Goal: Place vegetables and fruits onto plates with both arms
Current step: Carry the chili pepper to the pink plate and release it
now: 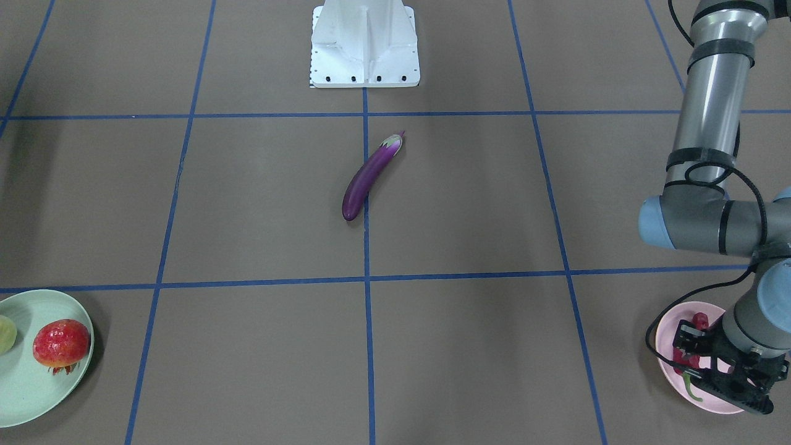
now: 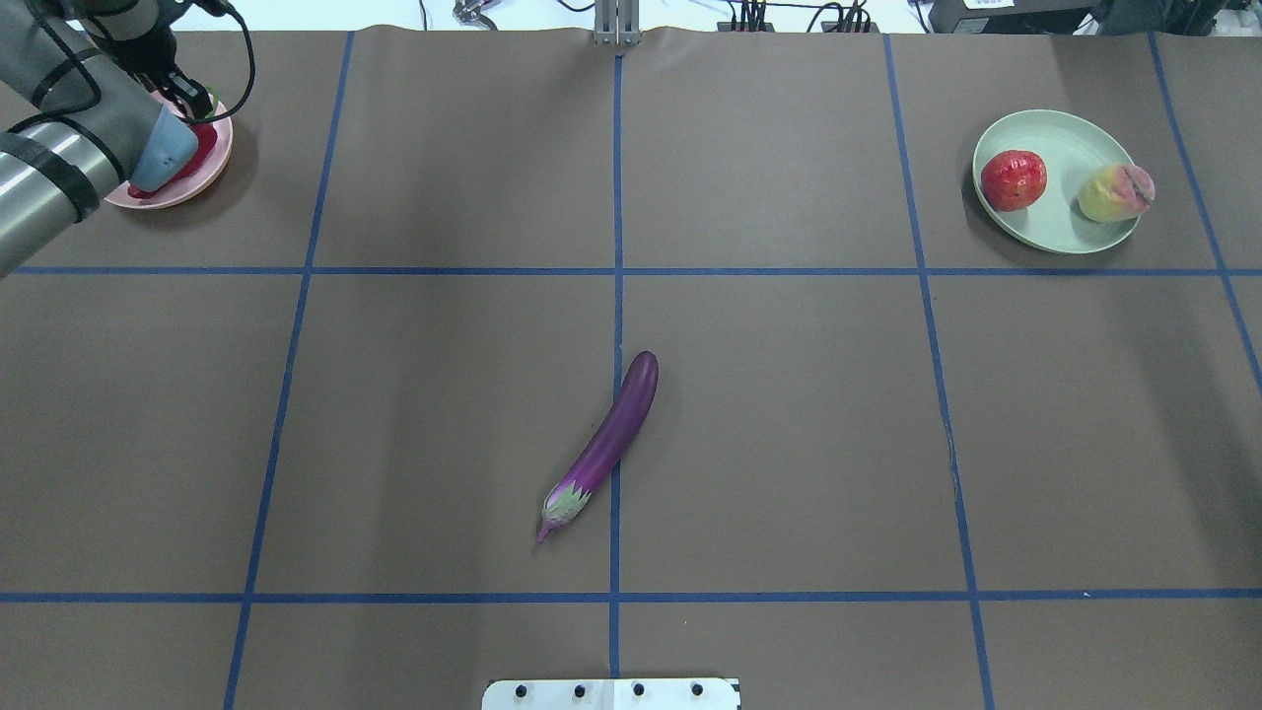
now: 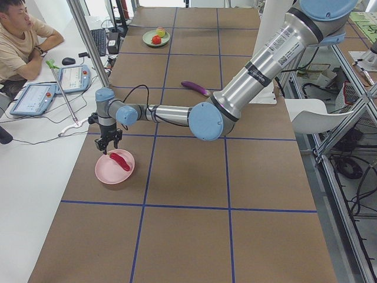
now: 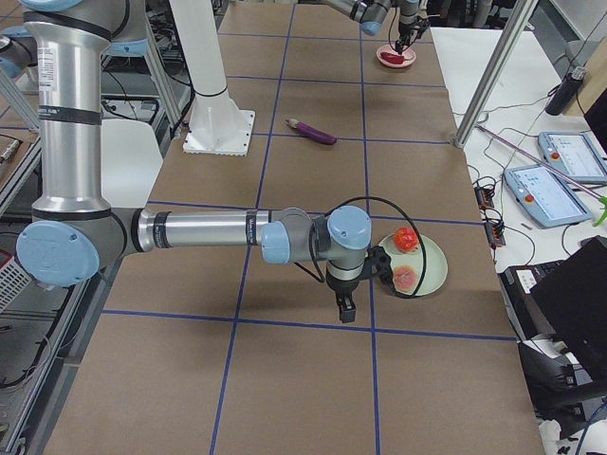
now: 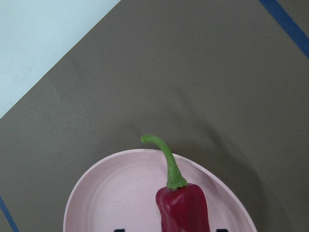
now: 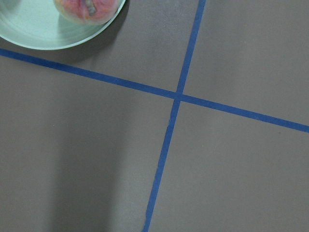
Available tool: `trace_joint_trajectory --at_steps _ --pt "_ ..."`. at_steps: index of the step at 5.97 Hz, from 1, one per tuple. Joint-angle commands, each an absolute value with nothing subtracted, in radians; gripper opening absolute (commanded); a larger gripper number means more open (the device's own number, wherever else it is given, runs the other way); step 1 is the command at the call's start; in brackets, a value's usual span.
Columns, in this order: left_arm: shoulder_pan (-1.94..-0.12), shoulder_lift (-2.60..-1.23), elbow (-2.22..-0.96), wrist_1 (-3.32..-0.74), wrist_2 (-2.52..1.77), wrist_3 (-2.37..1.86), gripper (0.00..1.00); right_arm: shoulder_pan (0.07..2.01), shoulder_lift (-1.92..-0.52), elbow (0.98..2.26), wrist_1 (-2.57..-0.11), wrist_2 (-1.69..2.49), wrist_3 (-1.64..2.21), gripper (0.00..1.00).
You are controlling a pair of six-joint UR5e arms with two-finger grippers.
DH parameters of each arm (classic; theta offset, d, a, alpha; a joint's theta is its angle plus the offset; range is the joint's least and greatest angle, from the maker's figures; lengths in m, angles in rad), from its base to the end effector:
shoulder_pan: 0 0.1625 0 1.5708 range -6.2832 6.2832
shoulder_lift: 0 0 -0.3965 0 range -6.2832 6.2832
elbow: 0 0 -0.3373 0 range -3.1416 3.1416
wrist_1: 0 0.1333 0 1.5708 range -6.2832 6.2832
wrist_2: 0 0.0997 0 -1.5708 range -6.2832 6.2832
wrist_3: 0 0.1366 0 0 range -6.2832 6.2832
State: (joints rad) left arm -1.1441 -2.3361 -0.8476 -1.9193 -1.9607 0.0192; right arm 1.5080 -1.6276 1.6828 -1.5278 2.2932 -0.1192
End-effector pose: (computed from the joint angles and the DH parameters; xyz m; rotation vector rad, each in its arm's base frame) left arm 0.2371 -0.7182 0.5131 0.3031 0.4600 0.5108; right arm 0.0163 -0.4254 0.6320 0.1144 -0.7202 -0.2093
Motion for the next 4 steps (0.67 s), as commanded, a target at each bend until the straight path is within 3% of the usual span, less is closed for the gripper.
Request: trace_joint_trajectory --at_steps 1,4 --pt "-1.146 -2.323 -0.949 -1.901 -1.97 -0.096 1.0 1.508 -1.628 1.683 -1.528 2.295 -0.118 1.0" --pt "-1.039 -2.28 -1.212 -1.89 -2.118 -0.569 1.0 1.508 -1.628 1.686 -1.528 2.296 -0.118 1.0"
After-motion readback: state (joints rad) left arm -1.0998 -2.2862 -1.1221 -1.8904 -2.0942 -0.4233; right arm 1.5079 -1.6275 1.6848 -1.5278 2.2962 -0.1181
